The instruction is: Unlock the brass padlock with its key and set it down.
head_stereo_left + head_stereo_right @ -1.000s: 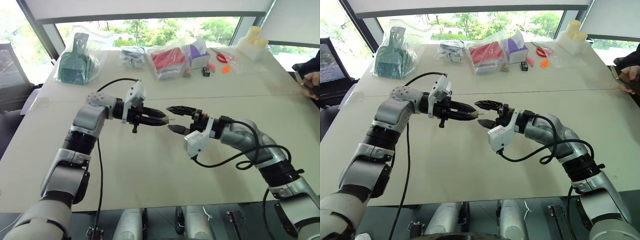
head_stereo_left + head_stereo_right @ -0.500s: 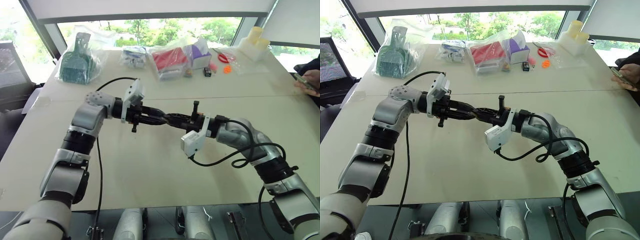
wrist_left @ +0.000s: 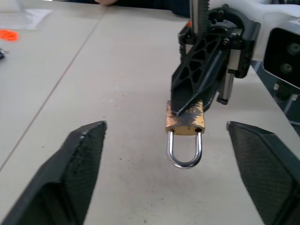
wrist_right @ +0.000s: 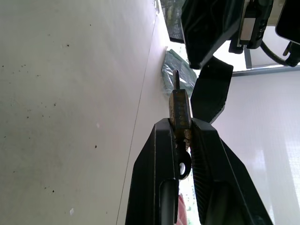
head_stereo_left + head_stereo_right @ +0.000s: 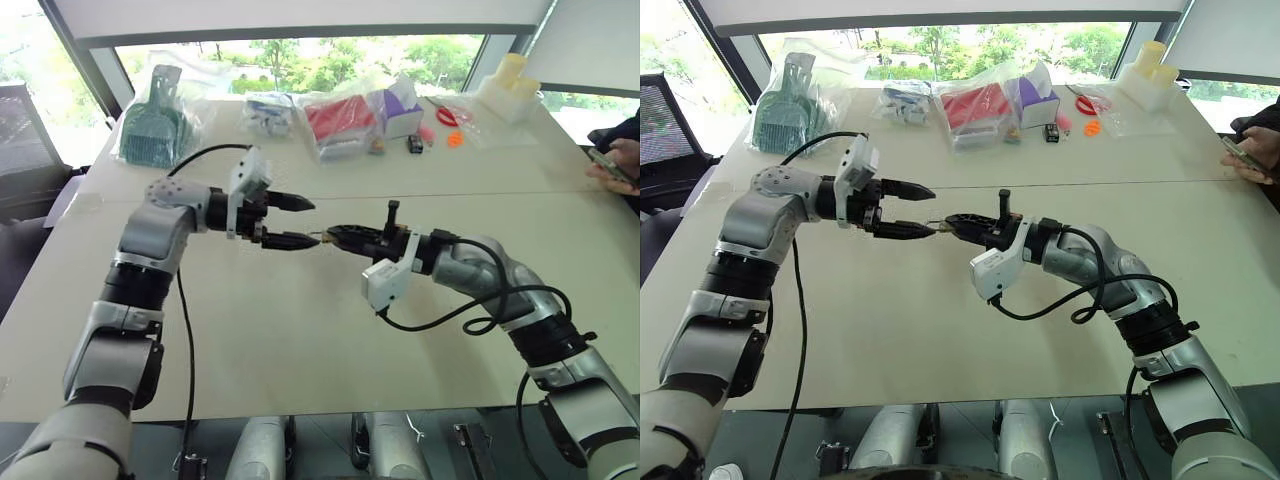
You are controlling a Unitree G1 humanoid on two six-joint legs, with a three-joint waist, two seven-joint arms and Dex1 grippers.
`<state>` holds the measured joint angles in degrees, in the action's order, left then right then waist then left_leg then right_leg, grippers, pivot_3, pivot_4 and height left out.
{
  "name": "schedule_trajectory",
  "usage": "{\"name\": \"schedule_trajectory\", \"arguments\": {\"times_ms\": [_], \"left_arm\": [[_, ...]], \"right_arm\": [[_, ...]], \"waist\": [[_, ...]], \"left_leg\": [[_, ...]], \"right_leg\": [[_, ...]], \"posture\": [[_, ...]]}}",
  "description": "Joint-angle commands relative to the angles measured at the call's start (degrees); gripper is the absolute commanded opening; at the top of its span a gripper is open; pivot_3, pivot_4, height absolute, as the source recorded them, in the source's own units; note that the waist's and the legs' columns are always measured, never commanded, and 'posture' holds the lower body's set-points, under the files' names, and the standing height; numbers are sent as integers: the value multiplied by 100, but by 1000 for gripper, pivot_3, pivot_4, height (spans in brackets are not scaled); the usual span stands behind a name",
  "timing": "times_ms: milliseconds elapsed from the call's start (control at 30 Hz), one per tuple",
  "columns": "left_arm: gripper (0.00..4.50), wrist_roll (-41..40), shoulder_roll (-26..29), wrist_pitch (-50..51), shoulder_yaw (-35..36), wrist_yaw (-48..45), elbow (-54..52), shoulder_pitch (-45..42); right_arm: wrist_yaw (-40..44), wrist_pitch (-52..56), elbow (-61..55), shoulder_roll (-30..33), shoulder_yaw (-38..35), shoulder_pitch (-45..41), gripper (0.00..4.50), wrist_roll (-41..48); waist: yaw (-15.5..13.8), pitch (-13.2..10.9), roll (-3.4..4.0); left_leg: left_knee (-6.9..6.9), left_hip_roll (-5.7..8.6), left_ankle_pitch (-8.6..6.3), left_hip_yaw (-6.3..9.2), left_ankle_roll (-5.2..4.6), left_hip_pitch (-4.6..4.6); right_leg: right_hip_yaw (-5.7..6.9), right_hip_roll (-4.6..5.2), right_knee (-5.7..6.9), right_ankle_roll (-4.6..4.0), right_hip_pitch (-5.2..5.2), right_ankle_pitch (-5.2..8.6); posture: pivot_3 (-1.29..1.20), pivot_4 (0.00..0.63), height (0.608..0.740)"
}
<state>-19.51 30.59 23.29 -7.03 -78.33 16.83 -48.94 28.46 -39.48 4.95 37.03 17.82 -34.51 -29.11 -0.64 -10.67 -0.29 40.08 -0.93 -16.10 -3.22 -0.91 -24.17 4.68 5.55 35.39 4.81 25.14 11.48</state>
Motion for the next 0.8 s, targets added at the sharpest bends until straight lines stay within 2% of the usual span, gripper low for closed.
{"name": "schedule_trajectory", "arguments": {"times_ms": [33,167,200,500,800], "left_arm": [[2132,-196,76,59,169,1,-340,93],[273,-260,113,195,86,-20,-549,204],[19,-254,129,226,57,-25,-583,222],[19,315,98,-347,-358,38,-162,352],[19,323,-288,-647,-65,479,431,122]], "right_arm": [[-94,10,-129,-22,-133,-8,0,75],[-85,30,-162,-18,-131,10,0,82],[-82,35,-168,-19,-132,12,0,84],[-51,70,-207,-18,-131,27,0,106],[-28,125,-285,-15,-127,52,0,142]], "waist": [[8,0,0],[4,0,0],[4,0,0],[0,0,0],[4,0,0]], "left_leg": [[0,0,0,0,0,0],[0,0,0,0,0,0],[0,0,0,0,1,0],[0,0,1,-4,1,2],[0,0,1,-13,1,2]], "right_leg": [[0,0,0,0,0,0],[0,0,0,0,0,0],[0,0,0,0,0,0],[0,0,1,0,0,0],[0,0,1,0,-1,0]], "posture": [[0,150,740],[0,150,740],[0,150,740],[0,150,740],[0,150,740]]}}
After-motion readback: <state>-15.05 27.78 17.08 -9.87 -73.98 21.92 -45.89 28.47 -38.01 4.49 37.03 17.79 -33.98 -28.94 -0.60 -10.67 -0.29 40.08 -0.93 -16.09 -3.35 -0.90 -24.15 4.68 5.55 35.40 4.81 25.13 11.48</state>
